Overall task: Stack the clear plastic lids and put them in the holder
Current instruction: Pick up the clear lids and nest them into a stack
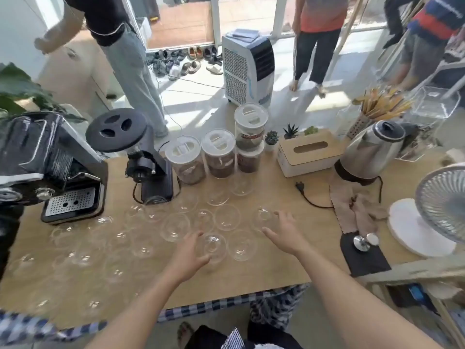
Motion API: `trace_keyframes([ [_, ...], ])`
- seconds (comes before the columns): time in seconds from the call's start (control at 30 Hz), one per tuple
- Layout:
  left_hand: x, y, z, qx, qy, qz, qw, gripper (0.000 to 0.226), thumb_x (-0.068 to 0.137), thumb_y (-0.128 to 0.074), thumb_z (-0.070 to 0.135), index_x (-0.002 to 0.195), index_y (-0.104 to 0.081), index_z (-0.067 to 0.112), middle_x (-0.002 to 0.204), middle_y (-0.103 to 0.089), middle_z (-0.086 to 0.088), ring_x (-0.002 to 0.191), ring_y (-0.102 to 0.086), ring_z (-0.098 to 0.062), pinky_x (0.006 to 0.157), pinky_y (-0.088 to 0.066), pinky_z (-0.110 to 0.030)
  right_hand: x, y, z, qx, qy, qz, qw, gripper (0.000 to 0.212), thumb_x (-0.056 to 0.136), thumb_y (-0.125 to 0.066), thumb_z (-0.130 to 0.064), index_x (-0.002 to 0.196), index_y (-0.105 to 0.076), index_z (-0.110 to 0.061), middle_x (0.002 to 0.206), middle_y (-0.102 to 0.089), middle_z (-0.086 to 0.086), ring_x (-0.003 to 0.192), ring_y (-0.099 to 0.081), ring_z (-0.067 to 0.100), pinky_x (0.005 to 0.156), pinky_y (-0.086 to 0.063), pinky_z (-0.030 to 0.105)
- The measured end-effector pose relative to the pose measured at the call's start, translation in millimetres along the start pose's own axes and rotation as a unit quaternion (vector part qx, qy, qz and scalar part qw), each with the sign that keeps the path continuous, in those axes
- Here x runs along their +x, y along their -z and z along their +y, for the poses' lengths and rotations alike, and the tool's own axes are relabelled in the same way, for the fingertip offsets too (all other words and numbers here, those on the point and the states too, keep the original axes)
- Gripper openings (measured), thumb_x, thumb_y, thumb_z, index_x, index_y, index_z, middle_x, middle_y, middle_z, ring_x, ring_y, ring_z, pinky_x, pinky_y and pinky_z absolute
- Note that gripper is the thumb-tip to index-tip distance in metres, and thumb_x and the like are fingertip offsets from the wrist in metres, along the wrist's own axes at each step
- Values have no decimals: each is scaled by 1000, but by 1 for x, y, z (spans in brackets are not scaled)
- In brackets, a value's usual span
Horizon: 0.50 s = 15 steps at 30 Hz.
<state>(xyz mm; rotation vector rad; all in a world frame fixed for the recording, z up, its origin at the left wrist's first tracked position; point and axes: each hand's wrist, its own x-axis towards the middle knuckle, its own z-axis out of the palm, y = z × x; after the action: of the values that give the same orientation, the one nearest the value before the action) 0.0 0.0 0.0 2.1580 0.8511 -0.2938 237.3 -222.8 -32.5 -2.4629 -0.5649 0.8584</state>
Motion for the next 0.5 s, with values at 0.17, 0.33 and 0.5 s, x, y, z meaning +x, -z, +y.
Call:
trace_keyframes([
  [0.17, 1, -24, 11, 9, 40, 19, 999, 101, 90, -93, 32, 172, -35, 16, 173, -40, 0, 159, -41, -21, 126, -31, -30, 17, -10, 0, 6, 7, -4, 1000, 83, 101, -77, -44, 166, -36, -13, 158, -42, 11, 152, -40, 34, 126, -38, 45],
  [0.33, 12, -44, 4, 39, 47, 24, 998, 104, 84, -97, 32, 169, -39, 19, 170, -45, 0, 152, -49, -20, 125, -39, -32, 32, -22, -1, -20, 16, -16, 1000, 86, 99, -81, -39, 166, -34, -11, 155, -43, 14, 150, -38, 36, 126, -35, 43],
  [0.5, 21, -52, -4, 58, 41, 47, 996, 103, 84, -97, 31, 169, -40, 20, 167, -49, 2, 147, -53, -21, 121, -44, -34, 44, -27, 0, -66, 6, 6, 998, 90, 94, -85, -45, 164, -36, -15, 156, -45, 8, 147, -44, 36, 121, -42, 49],
])
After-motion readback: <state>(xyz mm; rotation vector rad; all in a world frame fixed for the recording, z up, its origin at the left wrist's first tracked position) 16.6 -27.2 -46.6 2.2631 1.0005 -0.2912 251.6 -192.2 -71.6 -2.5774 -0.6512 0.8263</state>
